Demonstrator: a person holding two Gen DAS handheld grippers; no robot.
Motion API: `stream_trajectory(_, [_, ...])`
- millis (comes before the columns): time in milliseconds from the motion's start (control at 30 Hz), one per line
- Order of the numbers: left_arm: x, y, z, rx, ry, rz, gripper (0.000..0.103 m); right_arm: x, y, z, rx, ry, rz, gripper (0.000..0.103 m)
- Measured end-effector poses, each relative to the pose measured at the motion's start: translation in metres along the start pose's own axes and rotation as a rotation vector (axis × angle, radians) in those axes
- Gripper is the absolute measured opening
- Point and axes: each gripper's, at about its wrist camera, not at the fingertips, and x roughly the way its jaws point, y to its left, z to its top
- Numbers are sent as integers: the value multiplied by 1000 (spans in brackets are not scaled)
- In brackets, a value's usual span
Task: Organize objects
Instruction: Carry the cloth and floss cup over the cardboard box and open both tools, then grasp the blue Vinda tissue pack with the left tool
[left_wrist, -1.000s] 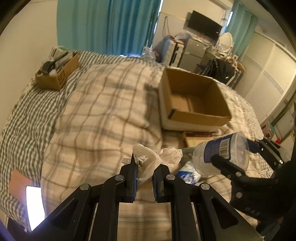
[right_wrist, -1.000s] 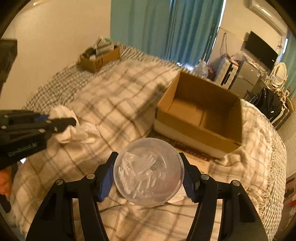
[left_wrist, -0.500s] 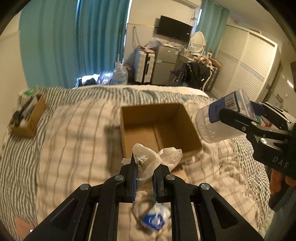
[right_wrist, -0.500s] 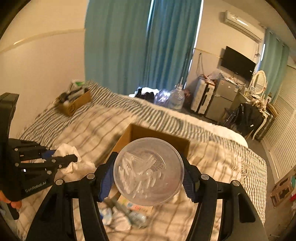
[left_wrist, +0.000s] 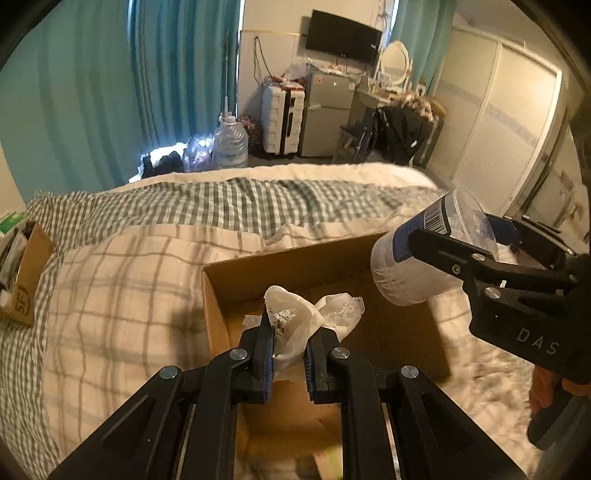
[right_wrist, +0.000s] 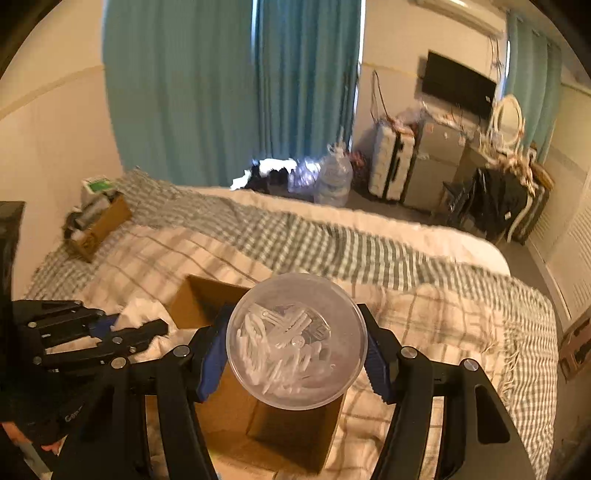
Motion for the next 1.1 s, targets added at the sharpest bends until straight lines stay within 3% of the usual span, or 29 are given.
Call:
stream_trajectory(167, [34, -3, -11, 29, 47, -19, 13, 29, -5, -14, 26, 39, 18, 62])
stream_trajectory(300, [39, -7, -17, 53, 64, -43, 14, 31, -6, -21, 59, 42, 29, 62])
stream_trajectory(367, [33, -7, -16, 53, 62, -59, 23, 24, -7, -18, 69, 29, 32, 63])
stream_trajectory(433, [24, -7, -13, 44, 59, -61, 54, 9, -11, -13, 86, 1, 9, 64])
stream_trajectory(500, [11, -7, -12, 33, 35, -42, 75, -7, -14, -8, 94, -30, -13, 78])
stream_trajectory(533, [1, -5, -12, 27, 16, -33, 78, -18, -15, -6, 98, -47, -18, 78])
stream_trajectory(667, [-34, 2, -17, 6, -8, -18, 79, -60, -18, -6, 91, -74, -30, 78])
stream_trajectory(800, [-80, 7, -32, -16, -46, 21, 89, -101, -11, -19, 55, -81, -62, 78])
stream_trajectory(967, [-127, 12, -54, -51, -92, 50, 91, -149, 4, -47, 33, -78, -46, 78])
stream_trajectory(1100, [-160, 11, -78, -84, -125, 73, 99, -185, 19, -77, 1, -90, -53, 79])
